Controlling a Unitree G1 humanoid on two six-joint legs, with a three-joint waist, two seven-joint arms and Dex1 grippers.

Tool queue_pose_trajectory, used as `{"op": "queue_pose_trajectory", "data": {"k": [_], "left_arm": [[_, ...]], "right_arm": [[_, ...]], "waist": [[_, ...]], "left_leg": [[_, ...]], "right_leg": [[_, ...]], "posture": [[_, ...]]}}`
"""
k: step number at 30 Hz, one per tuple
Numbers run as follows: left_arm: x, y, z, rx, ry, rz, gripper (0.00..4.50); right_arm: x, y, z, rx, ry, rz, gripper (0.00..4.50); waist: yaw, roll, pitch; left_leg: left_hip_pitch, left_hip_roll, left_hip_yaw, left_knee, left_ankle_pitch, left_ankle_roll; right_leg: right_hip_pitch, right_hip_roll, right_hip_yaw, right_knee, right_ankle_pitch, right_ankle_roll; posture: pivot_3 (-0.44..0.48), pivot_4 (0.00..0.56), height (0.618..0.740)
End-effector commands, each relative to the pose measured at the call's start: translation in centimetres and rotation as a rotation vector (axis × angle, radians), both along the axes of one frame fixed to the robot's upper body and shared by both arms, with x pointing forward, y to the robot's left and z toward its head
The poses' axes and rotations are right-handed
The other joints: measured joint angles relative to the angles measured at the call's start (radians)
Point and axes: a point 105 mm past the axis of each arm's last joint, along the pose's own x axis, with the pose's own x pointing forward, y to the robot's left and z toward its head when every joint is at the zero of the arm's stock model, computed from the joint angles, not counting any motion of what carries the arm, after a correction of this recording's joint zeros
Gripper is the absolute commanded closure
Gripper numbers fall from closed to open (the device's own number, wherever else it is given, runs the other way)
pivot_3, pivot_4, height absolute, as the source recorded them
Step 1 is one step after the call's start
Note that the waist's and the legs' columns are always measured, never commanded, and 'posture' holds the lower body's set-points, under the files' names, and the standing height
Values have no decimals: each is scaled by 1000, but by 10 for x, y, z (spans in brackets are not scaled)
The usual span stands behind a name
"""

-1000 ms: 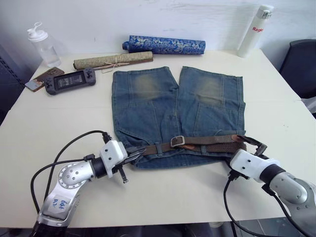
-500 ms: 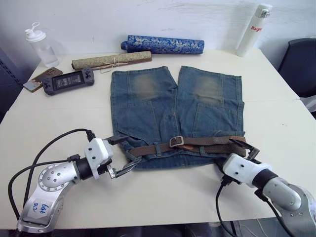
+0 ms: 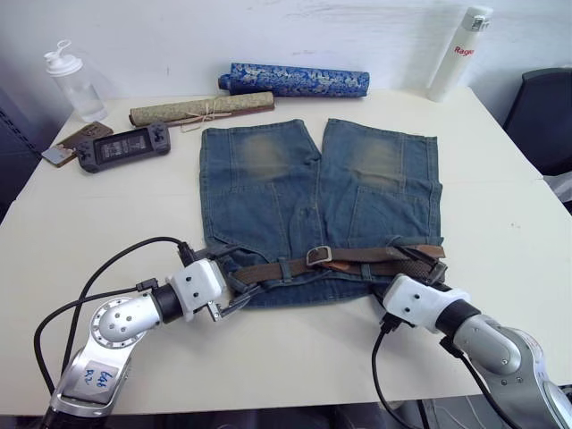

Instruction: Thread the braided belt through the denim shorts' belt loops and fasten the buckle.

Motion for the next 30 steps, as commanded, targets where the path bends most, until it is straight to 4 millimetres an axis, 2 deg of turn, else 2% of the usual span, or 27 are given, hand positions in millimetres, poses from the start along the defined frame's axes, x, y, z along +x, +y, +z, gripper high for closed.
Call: {"op": "queue_pose_trajectory", "data": {"k": [1,5,9,13,17,24,30], "left_arm": [[4,-7,0,37,-44,9,55],[11,-6,-11,112,-46,42,55],[16,7,-16,215,-85,112,55],[16,17,-16,212,-96,168,55],[13,15,-8,179,-166,182,1240],[9,9,-14,187,-181,159,4401],[15,6,-16,154,-157,180,4453]], "right_arm": [[4,3,10,4,-40,0,0],[7,4,11,7,-42,-2,0],[8,3,15,17,-53,-14,0],[8,2,15,7,-53,-13,0],[4,1,13,-6,-57,-12,0],[1,2,11,-19,-91,-15,0],[-8,2,9,-27,-93,0,0]], "waist": [[0,0,0],[2,0,0],[2,0,0],[0,0,0],[0,0,0],[2,0,0],[3,0,0]], "left_leg": [[0,0,0,0,0,0],[0,0,0,0,0,0],[0,0,0,0,0,0],[1,0,0,0,0,0],[1,0,0,0,0,0],[1,0,-1,0,0,0],[0,0,-1,0,0,0]], "right_leg": [[0,0,0,1,0,0],[-2,0,0,4,0,1],[-4,0,0,7,0,2],[-4,0,0,10,0,3],[-5,0,0,13,-1,4],[-5,0,0,13,-2,5],[-5,0,0,13,-2,5]], "posture": [[0,150,637],[0,150,637],[0,150,637],[0,150,637],[0,150,637],[0,150,637],[0,150,637]]}}
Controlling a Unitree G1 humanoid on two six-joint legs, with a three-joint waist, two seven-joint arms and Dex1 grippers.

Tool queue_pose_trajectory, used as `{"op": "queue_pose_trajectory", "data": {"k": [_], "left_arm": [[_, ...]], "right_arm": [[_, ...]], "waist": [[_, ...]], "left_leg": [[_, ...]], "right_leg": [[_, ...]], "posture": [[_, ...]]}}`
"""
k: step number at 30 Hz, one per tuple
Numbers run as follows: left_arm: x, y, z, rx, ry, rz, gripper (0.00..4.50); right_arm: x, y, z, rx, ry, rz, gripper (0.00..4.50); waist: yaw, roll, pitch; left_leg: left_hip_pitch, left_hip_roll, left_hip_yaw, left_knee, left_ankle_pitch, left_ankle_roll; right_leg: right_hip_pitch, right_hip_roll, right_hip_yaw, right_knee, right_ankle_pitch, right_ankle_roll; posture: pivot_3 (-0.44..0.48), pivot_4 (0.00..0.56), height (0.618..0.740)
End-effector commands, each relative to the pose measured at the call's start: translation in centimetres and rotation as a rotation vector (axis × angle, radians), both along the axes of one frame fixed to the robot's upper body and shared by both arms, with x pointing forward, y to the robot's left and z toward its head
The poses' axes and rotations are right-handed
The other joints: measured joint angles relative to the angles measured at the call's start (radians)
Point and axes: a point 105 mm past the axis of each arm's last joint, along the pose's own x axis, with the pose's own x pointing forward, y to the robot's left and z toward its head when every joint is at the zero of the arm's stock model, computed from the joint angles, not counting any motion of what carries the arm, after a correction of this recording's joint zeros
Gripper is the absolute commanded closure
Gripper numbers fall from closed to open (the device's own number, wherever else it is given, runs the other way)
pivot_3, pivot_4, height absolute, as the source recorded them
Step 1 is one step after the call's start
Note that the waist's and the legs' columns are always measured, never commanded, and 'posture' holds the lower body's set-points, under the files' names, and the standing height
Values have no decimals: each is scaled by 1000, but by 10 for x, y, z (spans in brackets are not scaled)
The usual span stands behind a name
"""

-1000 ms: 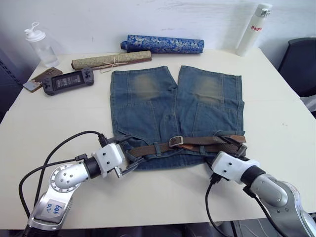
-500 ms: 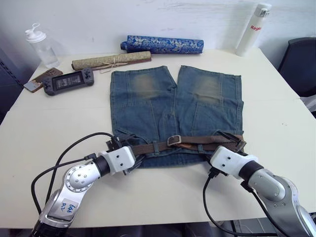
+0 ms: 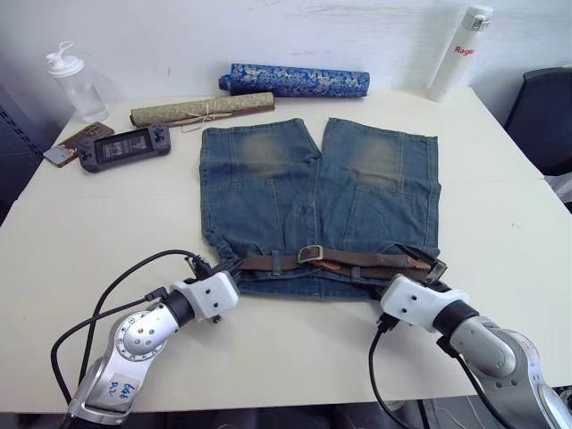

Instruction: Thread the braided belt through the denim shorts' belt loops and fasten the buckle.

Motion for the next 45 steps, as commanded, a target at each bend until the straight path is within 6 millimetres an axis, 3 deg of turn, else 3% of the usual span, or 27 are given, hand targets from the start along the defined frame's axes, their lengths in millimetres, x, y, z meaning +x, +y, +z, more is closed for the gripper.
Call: {"op": "queue_pose_trajectory", "data": {"k": [1,13,16,24,28,35,38,45], "left_arm": [[5,0,1,-13,-1,17,4453],[7,-4,1,-36,17,15,4453],[8,-4,2,-39,19,17,4463],[12,-3,5,-46,10,35,4463],[16,6,6,-77,12,105,4463],[17,77,1,-204,45,376,4463],[12,100,-12,-196,86,438,4463],[8,125,-27,-270,149,567,4463]], "right_arm": [[-8,2,9,-10,-43,20,0],[-15,-9,-9,-84,-66,-44,0],[-14,-10,-12,-98,-67,-49,893],[-15,-10,-22,-102,-42,-64,4464],[-12,-16,-27,-101,-33,-103,4464],[-4,-37,-27,-74,-5,-224,4464],[-3,-38,-27,-75,1,-226,4464],[-2,-41,-27,-76,0,-235,4464]], "waist": [[0,0,0],[2,0,0],[3,0,0],[2,0,0],[2,0,0],[-3,0,0],[-4,0,0],[-4,0,-1]], "left_leg": [[0,0,0,0,0,0],[0,0,0,0,0,0],[0,0,0,1,0,0],[0,0,0,1,0,0],[0,0,0,1,0,0],[0,0,-1,1,0,0],[1,0,-1,2,-1,-2],[1,1,-1,7,-5,-5]], "right_leg": [[0,0,0,0,0,0],[1,0,0,0,0,0],[1,0,0,1,0,0],[1,0,0,1,0,0],[1,0,0,2,0,1],[0,0,0,5,-1,1],[-1,0,0,9,-4,1],[-1,0,0,14,-7,-1]], "posture": [[0,150,637],[0,150,637],[0,150,637],[0,150,637],[0,150,637],[0,150,637],[0,150,637],[0,150,637]]}}
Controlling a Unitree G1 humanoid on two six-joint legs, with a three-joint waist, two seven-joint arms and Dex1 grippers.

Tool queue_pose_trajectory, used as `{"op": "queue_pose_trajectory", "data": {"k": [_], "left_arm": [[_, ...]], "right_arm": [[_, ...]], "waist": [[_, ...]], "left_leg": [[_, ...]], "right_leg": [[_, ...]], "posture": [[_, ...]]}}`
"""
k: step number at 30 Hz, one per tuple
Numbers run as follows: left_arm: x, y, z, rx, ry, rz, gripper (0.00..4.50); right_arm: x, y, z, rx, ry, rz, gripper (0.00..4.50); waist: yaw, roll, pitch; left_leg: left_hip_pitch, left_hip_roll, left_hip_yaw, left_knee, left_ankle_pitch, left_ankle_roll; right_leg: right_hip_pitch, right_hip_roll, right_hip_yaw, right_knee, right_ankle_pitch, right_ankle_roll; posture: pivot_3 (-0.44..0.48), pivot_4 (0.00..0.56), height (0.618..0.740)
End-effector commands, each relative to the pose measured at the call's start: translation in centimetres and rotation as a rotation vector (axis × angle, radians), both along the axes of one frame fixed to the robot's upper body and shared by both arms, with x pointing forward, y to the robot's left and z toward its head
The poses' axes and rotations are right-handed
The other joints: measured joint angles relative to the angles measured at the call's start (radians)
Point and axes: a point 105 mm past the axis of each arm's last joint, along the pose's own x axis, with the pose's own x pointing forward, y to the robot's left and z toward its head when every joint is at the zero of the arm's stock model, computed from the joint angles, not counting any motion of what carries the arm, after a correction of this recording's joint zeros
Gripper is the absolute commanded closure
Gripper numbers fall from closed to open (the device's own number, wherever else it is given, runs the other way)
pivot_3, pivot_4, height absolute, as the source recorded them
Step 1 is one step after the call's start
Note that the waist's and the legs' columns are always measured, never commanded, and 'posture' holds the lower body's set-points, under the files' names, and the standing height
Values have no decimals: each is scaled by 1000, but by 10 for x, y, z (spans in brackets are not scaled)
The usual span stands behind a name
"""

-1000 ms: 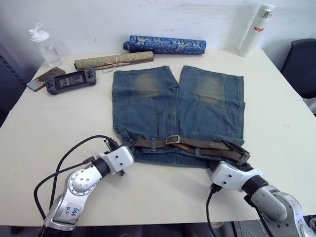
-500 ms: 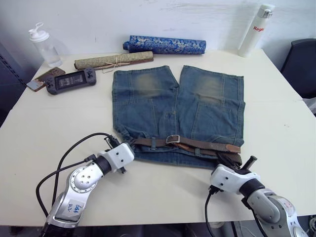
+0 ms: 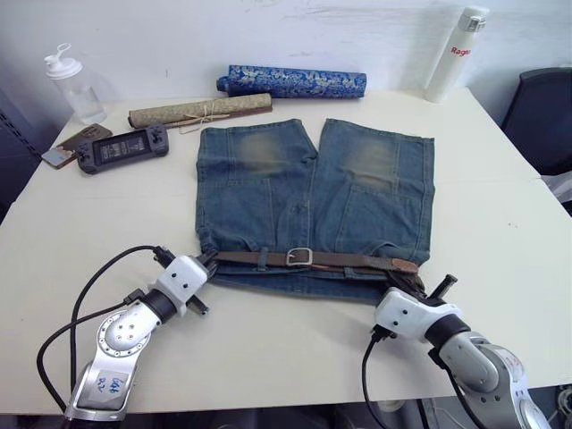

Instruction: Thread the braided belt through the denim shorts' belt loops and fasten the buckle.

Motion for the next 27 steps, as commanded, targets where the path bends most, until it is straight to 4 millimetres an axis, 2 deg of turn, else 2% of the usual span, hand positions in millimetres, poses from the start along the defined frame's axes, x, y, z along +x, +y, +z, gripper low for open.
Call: {"op": "queue_pose_trajectory", "data": {"k": [1,3,6,15,21,23,27], "left_arm": [[-1,81,-18,-11,90,360,4463],[0,84,-21,-26,99,382,4463],[2,75,-22,-10,101,345,4463],[-2,15,-15,49,41,60,4463],[-8,0,-16,116,29,-25,4463],[-9,0,-16,137,22,-34,3400],[-9,4,-15,136,16,-21,1681]], "right_arm": [[3,-38,-4,-42,15,-171,4464],[3,-39,-4,-47,15,-174,4464],[3,-39,-4,-51,16,-175,4464],[5,-21,0,-82,15,-57,4464],[7,-19,0,-56,53,-48,4464],[8,-21,1,-52,50,-61,4500],[7,-22,5,-15,68,-58,2880]], "waist": [[0,0,0],[1,0,0],[1,0,0],[3,0,0],[3,0,-1],[3,0,-1],[5,-1,-3]], "left_leg": [[0,0,0,0,0,0],[0,0,0,0,0,0],[0,0,0,0,0,0],[0,0,0,1,-1,-1],[0,0,0,1,-1,-1],[0,0,0,1,-1,-1],[0,0,0,1,-1,0]], "right_leg": [[0,0,0,0,0,0],[0,0,0,1,0,1],[0,0,0,1,-1,0],[0,0,0,1,-1,0],[0,0,0,1,-2,-1],[1,0,0,1,-2,-1],[2,0,0,0,-2,-1]], "posture": [[0,150,637],[0,150,637],[0,150,637],[0,150,637],[0,150,637],[0,150,637],[0,150,637]]}}
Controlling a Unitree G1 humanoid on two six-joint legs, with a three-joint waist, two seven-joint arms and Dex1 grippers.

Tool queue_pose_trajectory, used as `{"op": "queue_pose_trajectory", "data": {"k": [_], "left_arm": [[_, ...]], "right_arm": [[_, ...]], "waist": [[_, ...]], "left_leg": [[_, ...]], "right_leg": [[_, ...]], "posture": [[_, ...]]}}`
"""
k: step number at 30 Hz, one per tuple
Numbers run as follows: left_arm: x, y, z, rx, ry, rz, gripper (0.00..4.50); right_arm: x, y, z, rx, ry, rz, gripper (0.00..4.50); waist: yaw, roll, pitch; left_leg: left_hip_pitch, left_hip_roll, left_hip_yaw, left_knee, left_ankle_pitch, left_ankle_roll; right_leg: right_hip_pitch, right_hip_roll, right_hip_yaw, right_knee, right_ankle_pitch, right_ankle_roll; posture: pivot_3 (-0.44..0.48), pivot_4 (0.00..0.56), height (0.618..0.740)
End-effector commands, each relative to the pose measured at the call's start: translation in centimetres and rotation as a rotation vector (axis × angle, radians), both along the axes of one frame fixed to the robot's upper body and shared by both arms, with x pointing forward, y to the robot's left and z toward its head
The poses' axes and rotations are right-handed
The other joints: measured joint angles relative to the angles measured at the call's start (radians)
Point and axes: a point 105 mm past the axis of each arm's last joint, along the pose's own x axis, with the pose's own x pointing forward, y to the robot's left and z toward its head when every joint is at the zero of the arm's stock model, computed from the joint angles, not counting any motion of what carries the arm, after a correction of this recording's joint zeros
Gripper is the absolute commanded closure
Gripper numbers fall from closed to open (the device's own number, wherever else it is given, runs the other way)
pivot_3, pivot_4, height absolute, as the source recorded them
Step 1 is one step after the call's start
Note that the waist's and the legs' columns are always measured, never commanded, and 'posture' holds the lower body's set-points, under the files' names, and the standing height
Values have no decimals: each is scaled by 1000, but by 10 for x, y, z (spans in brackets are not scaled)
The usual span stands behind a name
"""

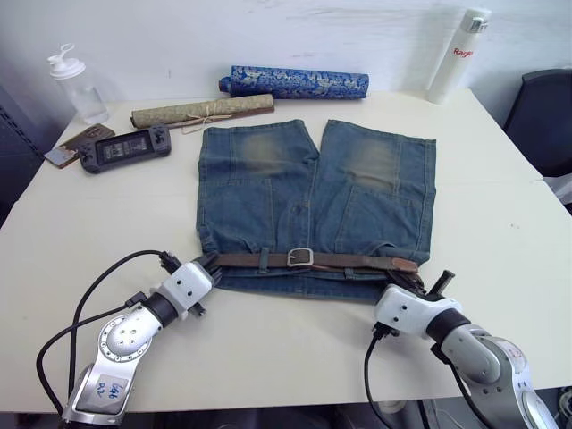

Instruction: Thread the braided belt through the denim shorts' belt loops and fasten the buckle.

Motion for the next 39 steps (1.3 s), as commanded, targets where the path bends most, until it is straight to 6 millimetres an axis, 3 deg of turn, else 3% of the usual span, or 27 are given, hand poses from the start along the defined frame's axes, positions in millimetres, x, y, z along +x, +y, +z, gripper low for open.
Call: {"op": "queue_pose_trajectory", "data": {"k": [1,4,6,10,16,21,23,27,39], "left_arm": [[-5,10,-13,38,57,21,1160],[-10,7,-3,8,49,-23,0],[-16,4,5,-36,57,-63,0],[-29,3,24,-206,140,-156,0],[-30,4,59,-328,206,-246,0],[-29,-1,81,-379,232,-298,0],[-25,0,91,-416,215,-298,0],[-21,0,93,-465,211,-277,0],[-9,-2,95,-512,183,-258,0]], "right_arm": [[-1,-17,2,38,47,-65,2324],[-10,-13,6,89,119,-3,911],[-17,-10,11,127,167,51,158],[-33,-4,29,228,268,173,158],[-34,-25,57,348,354,197,158],[-11,-32,109,667,260,191,158],[3,-36,117,707,226,170,158],[17,-40,107,742,257,121,158],[24,-44,87,736,294,76,158]], "waist": [[3,-1,-2],[9,-1,-2],[11,-1,-2],[10,-1,1],[12,0,5],[-1,2,8],[-1,2,9],[0,2,9],[-2,6,12]], "left_leg": [[0,0,0,0,0,0],[0,0,0,0,0,0],[0,0,-1,0,-1,1],[-1,0,-2,1,-2,1],[-3,1,-1,2,-2,1],[-2,1,-1,2,-2,1],[-1,2,-1,2,-2,1],[-2,1,-1,1,-2,1],[-7,-1,0,2,-2,1]], "right_leg": [[1,0,0,0,0,0],[1,0,0,0,-1,0],[1,0,0,-1,-1,1],[-1,0,-1,-1,-1,1],[-1,0,-2,-2,-8,-13],[-1,0,-2,-2,-8,-13],[-1,0,-2,-3,-8,-13],[-2,0,-2,-4,-8,-13],[-6,-1,-1,-6,0,0]], "posture": [[0,150,637],[0,150,637],[0,150,637],[0,150,637],[0,150,637],[0,150,637],[0,150,637],[0,150,637],[0,150,637]]}}
